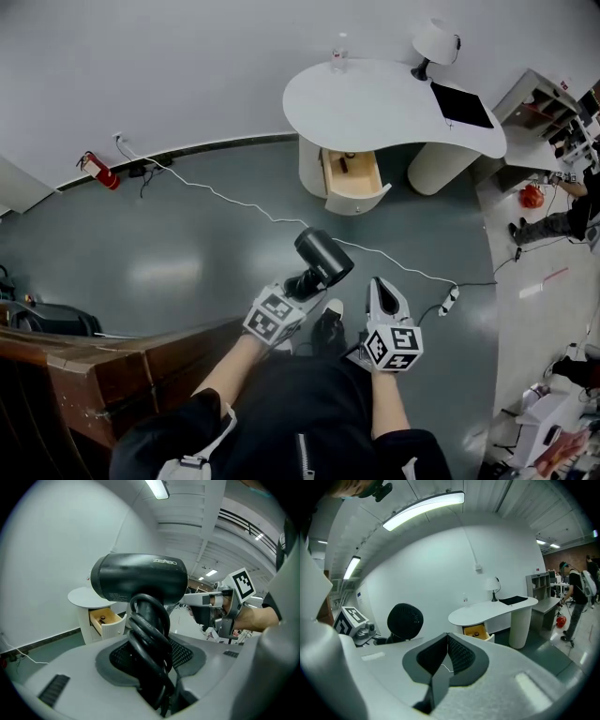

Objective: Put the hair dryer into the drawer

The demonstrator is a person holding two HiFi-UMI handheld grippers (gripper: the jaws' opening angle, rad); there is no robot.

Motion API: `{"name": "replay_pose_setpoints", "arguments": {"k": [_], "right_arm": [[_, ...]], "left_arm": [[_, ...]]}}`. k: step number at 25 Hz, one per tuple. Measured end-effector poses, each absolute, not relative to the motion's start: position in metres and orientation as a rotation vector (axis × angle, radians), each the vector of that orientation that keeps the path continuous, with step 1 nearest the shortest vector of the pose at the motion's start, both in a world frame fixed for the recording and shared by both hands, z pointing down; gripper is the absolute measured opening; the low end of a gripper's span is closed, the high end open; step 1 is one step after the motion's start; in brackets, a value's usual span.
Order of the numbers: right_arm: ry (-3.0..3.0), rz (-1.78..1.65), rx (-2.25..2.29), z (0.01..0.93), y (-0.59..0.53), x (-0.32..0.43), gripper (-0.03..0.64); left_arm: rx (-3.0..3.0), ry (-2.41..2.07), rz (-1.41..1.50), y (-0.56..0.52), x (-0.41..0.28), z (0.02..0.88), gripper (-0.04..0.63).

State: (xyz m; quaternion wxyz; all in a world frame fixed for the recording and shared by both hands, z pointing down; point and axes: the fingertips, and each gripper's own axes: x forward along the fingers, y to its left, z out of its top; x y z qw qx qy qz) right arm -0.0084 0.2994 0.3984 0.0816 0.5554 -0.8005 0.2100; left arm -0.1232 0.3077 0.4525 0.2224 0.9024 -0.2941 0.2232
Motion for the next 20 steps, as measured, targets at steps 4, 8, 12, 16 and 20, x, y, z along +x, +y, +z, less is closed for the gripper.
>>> {"name": "replay_pose_setpoints", "arguments": {"k": [4, 8, 12, 16, 20], "right_arm": [[-2.409, 0.63, 1.623, 0.397, 0.268, 0.011, 0.005], [-2.428, 0.64, 1.598, 0.396, 0.245, 0.026, 0.005], [-2.456, 0.643, 1.562, 0.397, 0.225, 0.037, 0.005], [-2.483, 0.646, 1.527, 0.397, 0.204, 0.048, 0.005], [-2.503, 0.651, 1.504, 0.399, 0.186, 0.064, 0.005]], "left_arm": [[2.476, -0.849, 0.607, 0.279, -0.106, 0.455, 0.187], [2.458, -0.877, 0.624, 0.261, -0.092, 0.454, 0.187], [2.443, -0.913, 0.635, 0.242, -0.082, 0.452, 0.187], [2.426, -0.957, 0.641, 0.223, -0.072, 0.452, 0.187], [2.418, -0.962, 0.647, 0.21, -0.055, 0.454, 0.187]]}}
